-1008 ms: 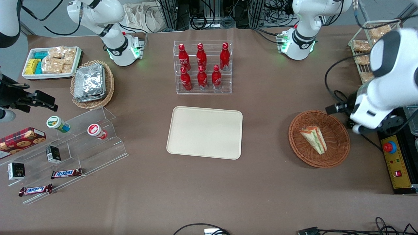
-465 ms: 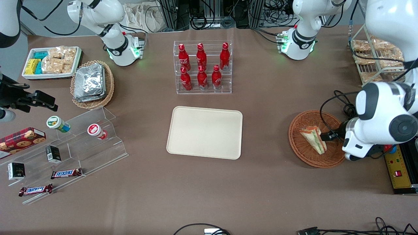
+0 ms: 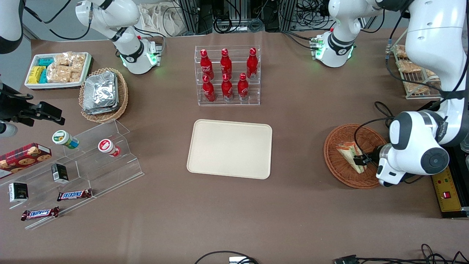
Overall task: Place sandwich from basket to tray
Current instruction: 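Lower the open left gripper over the wrapped sandwich and close on it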
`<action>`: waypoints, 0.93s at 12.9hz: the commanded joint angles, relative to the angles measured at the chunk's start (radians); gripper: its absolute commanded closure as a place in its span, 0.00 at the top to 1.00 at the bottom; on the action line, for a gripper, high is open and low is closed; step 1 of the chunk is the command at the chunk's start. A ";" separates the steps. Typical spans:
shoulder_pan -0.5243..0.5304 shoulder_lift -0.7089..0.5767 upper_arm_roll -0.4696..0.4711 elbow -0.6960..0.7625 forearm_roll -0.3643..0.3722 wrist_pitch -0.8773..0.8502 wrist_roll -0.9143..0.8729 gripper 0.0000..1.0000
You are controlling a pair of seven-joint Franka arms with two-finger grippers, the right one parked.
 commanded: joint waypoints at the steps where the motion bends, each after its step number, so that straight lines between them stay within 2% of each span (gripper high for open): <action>1: 0.006 0.022 -0.007 0.001 -0.022 0.034 -0.027 0.99; 4: 0.006 0.046 -0.007 0.006 -0.065 0.036 -0.027 0.99; 12: 0.011 0.091 -0.008 0.000 -0.116 0.055 -0.027 0.99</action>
